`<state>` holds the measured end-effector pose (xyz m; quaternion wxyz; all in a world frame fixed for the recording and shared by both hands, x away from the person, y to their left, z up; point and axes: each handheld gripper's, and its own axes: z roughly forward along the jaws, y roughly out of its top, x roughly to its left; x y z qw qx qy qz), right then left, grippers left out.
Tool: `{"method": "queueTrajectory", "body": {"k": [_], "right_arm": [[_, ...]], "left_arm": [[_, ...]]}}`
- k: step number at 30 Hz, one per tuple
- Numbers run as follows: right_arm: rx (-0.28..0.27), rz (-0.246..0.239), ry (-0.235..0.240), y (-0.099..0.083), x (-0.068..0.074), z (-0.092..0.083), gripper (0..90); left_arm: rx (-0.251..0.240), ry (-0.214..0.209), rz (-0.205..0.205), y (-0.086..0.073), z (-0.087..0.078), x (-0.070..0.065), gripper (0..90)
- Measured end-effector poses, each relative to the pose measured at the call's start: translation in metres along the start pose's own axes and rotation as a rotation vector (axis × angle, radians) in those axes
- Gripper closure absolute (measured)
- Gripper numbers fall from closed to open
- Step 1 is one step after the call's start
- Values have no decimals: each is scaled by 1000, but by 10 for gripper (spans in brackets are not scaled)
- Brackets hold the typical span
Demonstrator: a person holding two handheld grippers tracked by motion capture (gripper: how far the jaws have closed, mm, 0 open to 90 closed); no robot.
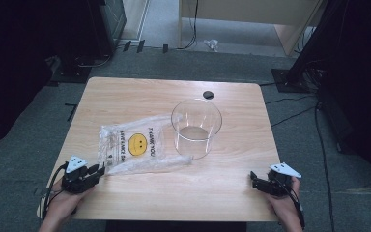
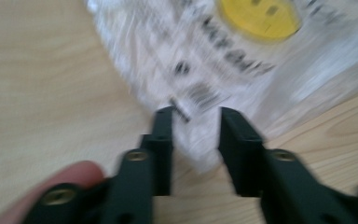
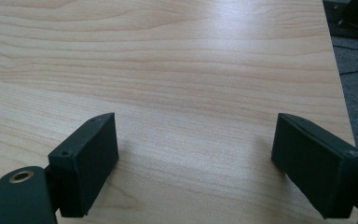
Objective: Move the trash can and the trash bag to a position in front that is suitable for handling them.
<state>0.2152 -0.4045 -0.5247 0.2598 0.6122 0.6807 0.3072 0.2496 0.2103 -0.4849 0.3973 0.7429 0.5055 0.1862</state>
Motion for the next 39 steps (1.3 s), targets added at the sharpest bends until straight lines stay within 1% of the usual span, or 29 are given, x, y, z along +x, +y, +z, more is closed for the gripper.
{"method": "queueTrajectory", "body": {"k": [1,2,3,4,5,6,7,8,9,10,11,13,15,16,17,18,19,21,22,25,28,29,30,32,33,34,35,36,39], "right_arm": [[0,0,0,0,0,0,141],[0,0,0,0,0,0,141],[0,0,0,0,0,0,141],[0,0,0,0,0,0,141],[0,0,0,0,0,0,141],[0,0,0,0,0,0,141],[0,0,0,0,0,0,141],[0,0,0,0,0,0,141],[0,0,0,0,0,0,141],[0,0,0,0,0,0,141],[0,0,0,0,0,0,141],[1,-1,0,0,0,0,142],[0,1,0,0,0,0,142],[0,1,0,0,0,0,142],[0,1,1,0,0,0,141],[-1,2,1,0,0,0,142],[-1,2,1,0,0,0,142],[-1,3,1,0,0,0,143],[-2,3,2,0,0,0,145],[-1,1,1,0,0,0,145],[-1,2,1,0,0,0,145],[-1,-1,1,0,0,0,145],[-1,-1,1,0,0,0,145],[-1,0,1,0,0,0,145],[-1,0,1,0,0,0,145],[-1,-1,1,0,0,0,145],[-1,-1,1,0,0,0,145],[-1,-1,1,0,0,0,145],[-1,0,1,0,0,0,145]], "left_arm": [[0,0,0,0,0,0,520],[-41,-3,2,7,-4,1,520],[-112,12,32,21,-8,1,465],[-134,14,61,28,-7,0,454],[-134,14,61,28,-7,0,446],[-150,5,94,33,-3,-2,446],[-150,-21,170,41,14,-8,430],[-150,-21,170,41,14,-8,428],[-119,-24,250,43,36,-14,427],[-119,-24,250,43,36,-14,422],[-105,-39,312,42,56,-20,415],[-102,-55,324,42,64,-22,400],[-92,-94,352,39,80,-25,379],[-92,-94,352,39,80,-25,375],[-81,-117,344,38,84,-25,375],[-46,-156,329,35,89,-24,367],[-46,-156,329,35,89,-24,381],[12,-166,353,29,92,-24,389],[69,-184,312,28,92,-21,392],[68,-165,300,26,88,-18,390],[58,-117,254,22,82,-11,392],[55,-64,215,20,77,-1,401],[55,-64,215,20,77,-1,402],[45,45,126,17,70,17,401],[45,45,126,17,70,17,401],[35,146,36,16,65,28,402],[35,146,36,16,65,28,401],[19,222,-52,15,62,35,401],[-1,298,-151,13,60,34,401]]}}
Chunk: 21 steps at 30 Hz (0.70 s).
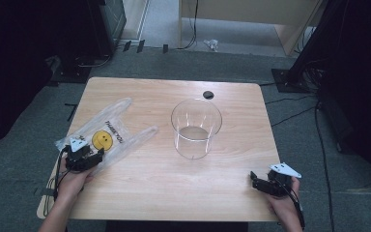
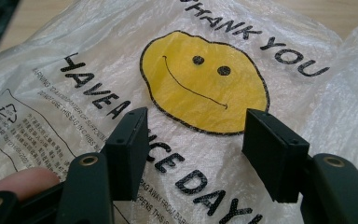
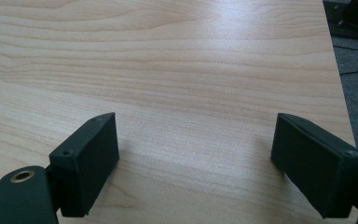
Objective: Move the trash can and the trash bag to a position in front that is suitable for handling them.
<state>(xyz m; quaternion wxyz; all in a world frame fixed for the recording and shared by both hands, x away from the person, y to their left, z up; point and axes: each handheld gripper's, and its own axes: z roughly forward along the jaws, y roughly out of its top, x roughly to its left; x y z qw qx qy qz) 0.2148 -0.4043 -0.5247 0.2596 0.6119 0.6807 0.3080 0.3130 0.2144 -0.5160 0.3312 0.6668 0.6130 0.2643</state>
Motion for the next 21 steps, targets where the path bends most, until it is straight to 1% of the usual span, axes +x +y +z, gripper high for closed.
{"method": "queueTrajectory", "body": {"k": [1,2,3,4,5,6,8,9,10,11,12,13,14,15,16,17,18,19,20,21], "right_arm": [[0,0,0,0,0,0,145],[0,0,0,0,0,0,145],[0,0,0,0,0,0,144],[0,0,0,0,0,0,145],[0,0,0,0,0,0,145],[0,0,0,0,0,0,145],[0,-1,0,0,0,0,144],[0,-1,0,0,0,0,144],[0,-1,0,0,0,0,145],[0,0,0,0,0,0,144],[0,0,0,0,0,0,145],[0,0,0,0,0,0,145],[0,0,0,0,0,0,145],[0,0,0,0,0,0,145],[-1,0,0,0,0,0,145],[-1,0,0,0,0,0,145],[-1,0,0,0,0,0,145],[0,-2,-1,0,0,0,148],[0,-2,-1,0,0,0,148],[-4,-2,-4,0,1,0,191]], "left_arm": [[0,0,0,0,0,0,393],[-2,13,-20,-1,-1,-3,372],[-5,22,-43,-3,-2,-11,359],[-8,7,-62,-4,-3,-15,354],[-8,7,-62,-4,-3,-15,349],[-20,-10,-93,-5,-4,-20,349],[-25,-56,-129,-7,-6,-31,333],[-20,-94,-136,-8,-8,-38,326],[-16,-137,-135,-9,-9,-46,312],[-14,-167,-121,-9,-11,-54,292],[-32,-255,-104,-5,-19,-69,282],[-32,-255,-104,-5,-19,-69,272],[-77,-280,-72,3,-31,-77,273],[-77,-280,-72,3,-31,-77,273],[-111,-270,-51,7,-36,-79,273],[-159,-233,6,13,-40,-74,279],[-159,-233,6,13,-40,-74,281],[-127,-229,22,13,-36,-62,281],[-127,-229,22,13,-36,-62,281],[-51,-204,5,8,-28,-48,291]]}}
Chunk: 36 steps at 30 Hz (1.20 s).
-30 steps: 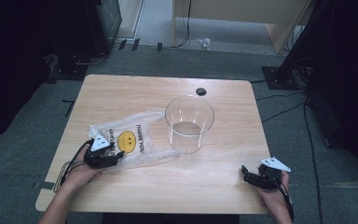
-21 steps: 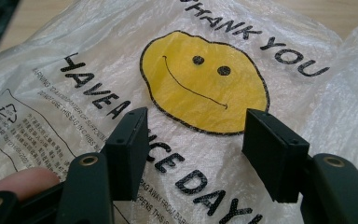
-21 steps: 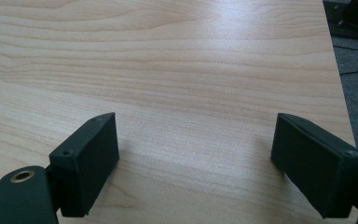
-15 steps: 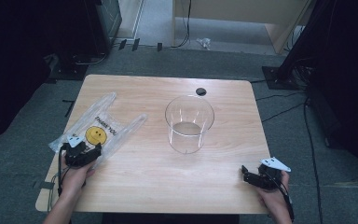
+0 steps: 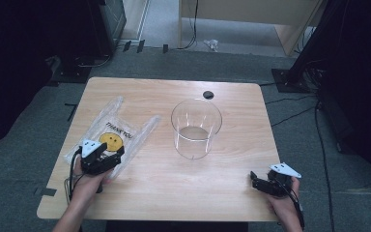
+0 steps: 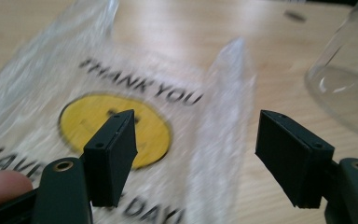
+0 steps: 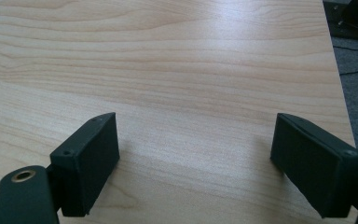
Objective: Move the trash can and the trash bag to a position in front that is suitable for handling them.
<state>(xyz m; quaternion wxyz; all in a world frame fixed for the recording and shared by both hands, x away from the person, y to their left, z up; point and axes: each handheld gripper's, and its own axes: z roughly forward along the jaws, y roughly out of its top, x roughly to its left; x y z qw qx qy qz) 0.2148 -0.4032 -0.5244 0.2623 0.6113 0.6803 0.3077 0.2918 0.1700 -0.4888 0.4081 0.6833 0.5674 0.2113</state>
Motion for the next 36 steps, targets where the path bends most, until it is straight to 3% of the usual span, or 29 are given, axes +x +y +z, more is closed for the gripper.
{"method": "queueTrajectory", "body": {"k": [1,2,3,4,5,6,9,10,11,16,17,18,19,20,25,28,30,33,36], "right_arm": [[-13,-10,-5,0,2,-1,274],[-13,-10,-5,0,2,-1,274],[-42,-57,-36,0,10,-2,335],[-42,-57,-36,0,10,-2,335],[-45,-71,-29,2,20,0,333],[-45,-71,-29,2,20,0,333],[-54,-113,22,13,45,9,344],[-54,-113,22,13,45,9,344],[-78,-126,41,23,55,11,355],[-129,-134,55,44,71,16,380],[-137,-153,22,55,77,23,381],[-137,-153,22,55,77,23,381],[-145,-161,-17,63,80,32,388],[-145,-161,-17,63,80,32,388],[-194,-81,-13,91,80,59,464],[-186,-102,-31,105,85,67,481],[-193,-71,-34,114,86,69,497],[-200,-13,-14,120,86,71,512],[-204,24,25,127,86,75,508]], "left_arm": [[36,27,-4,-4,3,6,308],[36,27,-4,-4,3,6,308],[81,44,-18,-12,7,13,308],[81,44,-18,-12,7,13,308],[97,41,-18,-15,9,14,306],[97,39,-28,-17,11,14,306],[62,45,-81,-19,15,6,292],[62,45,-81,-19,15,6,285],[55,55,-94,-19,18,0,280],[49,45,-137,-17,23,-11,266],[53,36,-148,-16,24,-14,262],[62,25,-156,-15,24,-17,262],[55,4,-159,-10,23,-23,261],[55,4,-159,-10,23,-23,262],[-5,-39,-111,8,19,-48,263],[-53,-64,-78,14,26,-61,265],[-90,-75,-70,16,31,-69,267],[-86,-93,-57,18,40,-78,269],[-59,-79,7,23,51,-92,271]]}}
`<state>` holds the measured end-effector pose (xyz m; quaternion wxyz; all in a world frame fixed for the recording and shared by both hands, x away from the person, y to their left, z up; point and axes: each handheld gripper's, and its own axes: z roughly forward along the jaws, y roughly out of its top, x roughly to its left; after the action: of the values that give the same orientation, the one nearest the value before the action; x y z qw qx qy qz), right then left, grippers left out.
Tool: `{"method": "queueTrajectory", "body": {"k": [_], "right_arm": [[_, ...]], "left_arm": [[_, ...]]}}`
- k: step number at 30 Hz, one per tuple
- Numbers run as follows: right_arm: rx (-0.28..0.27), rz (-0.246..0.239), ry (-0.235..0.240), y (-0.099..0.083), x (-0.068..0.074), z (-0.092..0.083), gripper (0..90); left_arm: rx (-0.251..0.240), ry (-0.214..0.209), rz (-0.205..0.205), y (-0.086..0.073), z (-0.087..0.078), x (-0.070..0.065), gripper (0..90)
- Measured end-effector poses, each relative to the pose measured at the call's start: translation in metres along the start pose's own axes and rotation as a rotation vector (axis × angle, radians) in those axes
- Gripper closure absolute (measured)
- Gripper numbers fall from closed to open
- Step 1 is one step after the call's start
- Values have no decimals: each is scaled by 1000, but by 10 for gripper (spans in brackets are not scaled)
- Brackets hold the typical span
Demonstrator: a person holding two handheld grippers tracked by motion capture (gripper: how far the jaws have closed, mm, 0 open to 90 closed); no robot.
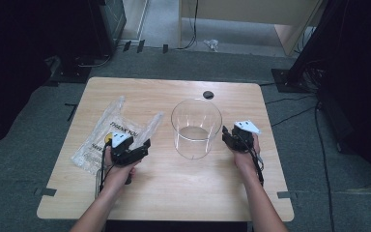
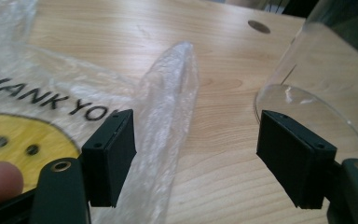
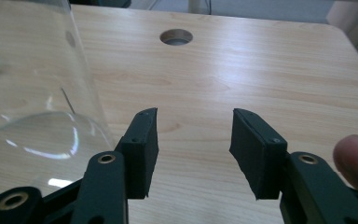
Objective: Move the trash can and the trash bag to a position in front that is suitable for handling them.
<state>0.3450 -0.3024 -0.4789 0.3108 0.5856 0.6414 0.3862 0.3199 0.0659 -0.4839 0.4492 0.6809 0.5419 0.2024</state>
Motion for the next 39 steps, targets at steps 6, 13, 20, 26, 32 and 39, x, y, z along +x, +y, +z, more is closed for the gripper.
{"method": "queueTrajectory", "body": {"k": [6,13,20,26,32,39], "right_arm": [[-1,13,75,0,10,6,543],[27,-13,129,-9,25,-4,607],[22,-7,146,1,35,-2,586],[9,40,157,7,38,12,630],[-37,-35,212,3,49,10,860],[-24,-44,232,-1,57,0,900]], "left_arm": [[85,-14,13,12,21,-18,279],[74,10,-16,24,33,-16,370],[59,2,-57,36,41,-8,557],[60,-47,-38,44,49,-15,670],[62,-102,16,49,47,-24,851],[77,-131,64,46,37,-24,900]]}}
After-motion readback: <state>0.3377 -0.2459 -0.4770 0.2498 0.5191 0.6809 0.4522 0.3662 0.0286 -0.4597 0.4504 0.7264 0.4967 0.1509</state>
